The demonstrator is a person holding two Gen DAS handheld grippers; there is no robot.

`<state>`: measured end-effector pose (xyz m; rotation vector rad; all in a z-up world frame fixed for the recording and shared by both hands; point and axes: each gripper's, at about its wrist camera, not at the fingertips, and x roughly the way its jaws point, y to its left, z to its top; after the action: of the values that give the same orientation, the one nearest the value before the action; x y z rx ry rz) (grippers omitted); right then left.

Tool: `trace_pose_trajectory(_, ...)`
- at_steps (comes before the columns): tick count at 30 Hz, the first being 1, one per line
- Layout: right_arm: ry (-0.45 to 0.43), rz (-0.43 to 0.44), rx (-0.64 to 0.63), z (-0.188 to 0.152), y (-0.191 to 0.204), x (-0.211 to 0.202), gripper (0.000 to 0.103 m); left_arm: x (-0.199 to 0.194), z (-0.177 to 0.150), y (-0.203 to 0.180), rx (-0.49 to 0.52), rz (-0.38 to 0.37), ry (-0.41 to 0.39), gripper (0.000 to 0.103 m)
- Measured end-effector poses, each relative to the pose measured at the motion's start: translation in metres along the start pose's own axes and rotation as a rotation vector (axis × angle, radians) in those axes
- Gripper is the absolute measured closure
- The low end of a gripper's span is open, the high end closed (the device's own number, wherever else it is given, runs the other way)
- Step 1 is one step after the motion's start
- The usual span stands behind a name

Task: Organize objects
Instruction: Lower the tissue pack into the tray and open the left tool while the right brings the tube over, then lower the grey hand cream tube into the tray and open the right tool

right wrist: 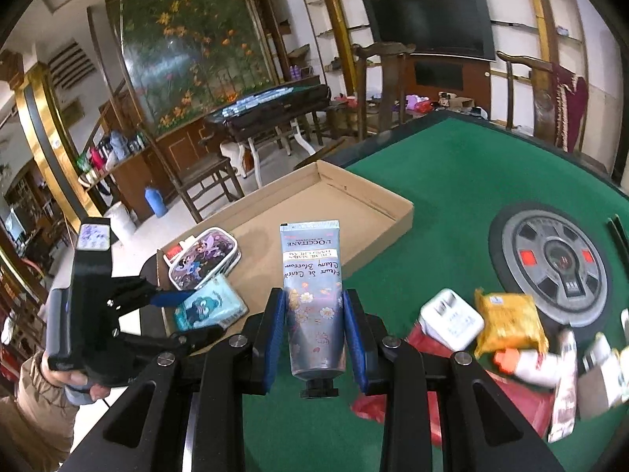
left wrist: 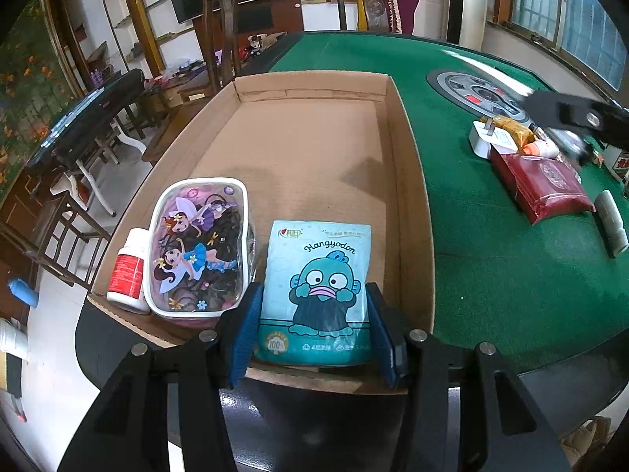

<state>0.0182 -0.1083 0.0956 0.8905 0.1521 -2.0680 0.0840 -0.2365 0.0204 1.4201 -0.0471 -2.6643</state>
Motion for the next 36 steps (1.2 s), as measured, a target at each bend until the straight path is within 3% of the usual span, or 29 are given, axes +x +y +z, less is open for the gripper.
trace_pose_trajectory(11, 0.082, 0.034, -0.079, 0.027, 0.043, 0.060, 0.071, -0.002, -0.001, 0.005, -0.011, -0.051, -0.010, 0.053)
trace_pose_trajectory(22, 0.181, 0.049, -0.138, 0.022, 0.052, 0.130, 0.071, -0.002, 0.000, 0.007, -0.014, -0.087, 0.000, 0.052)
trace_pose_trajectory(32, 0.219, 0.051, -0.212, 0.007, 0.050, 0.140, 0.070, -0.020, -0.005, 0.014, -0.051, -0.131, -0.023, 0.052)
trace_pose_trajectory(36, 0.225, 0.131, -0.198, 0.005, 0.054, 0.137, 0.068, -0.036, -0.012, 0.011, -0.047, -0.140, -0.039, 0.051)
